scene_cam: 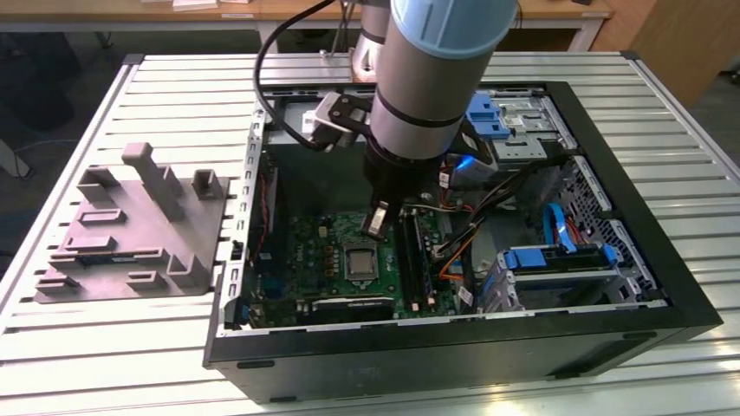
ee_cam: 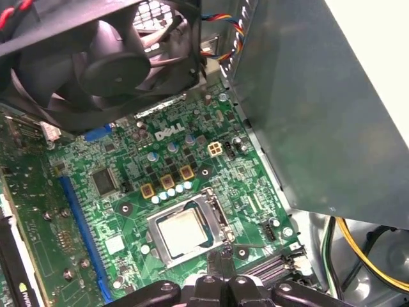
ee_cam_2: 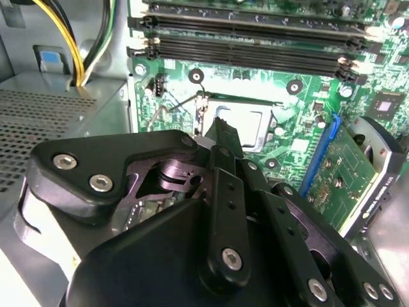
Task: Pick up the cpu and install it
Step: 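Install the first cpu locking lever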
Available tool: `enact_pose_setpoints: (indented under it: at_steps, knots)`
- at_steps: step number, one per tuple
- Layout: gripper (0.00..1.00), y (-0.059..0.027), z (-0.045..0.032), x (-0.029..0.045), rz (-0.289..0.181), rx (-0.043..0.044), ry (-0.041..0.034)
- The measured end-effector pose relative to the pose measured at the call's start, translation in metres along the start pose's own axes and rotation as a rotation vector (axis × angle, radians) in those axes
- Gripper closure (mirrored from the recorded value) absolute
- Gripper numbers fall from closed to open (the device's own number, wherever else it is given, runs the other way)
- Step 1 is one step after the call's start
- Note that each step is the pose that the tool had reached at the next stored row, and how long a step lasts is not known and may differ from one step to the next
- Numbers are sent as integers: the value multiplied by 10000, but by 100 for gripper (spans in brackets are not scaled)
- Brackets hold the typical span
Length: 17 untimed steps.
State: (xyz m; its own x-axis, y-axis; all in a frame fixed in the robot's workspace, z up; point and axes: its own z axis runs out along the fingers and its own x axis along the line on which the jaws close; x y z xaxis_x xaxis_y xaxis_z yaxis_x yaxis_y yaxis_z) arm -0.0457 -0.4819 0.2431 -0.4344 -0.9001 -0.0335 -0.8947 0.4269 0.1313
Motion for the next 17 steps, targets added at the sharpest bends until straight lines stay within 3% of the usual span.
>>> enact_pose_setpoints:
  at_steps: [4,12,17]
  knots:
    - [89,-9,0,-53,-1,-6,-9]
    - [89,-128,-12,-162,-1,-5,-10]
    - [89,-115,-7,-248,0,-4,-9]
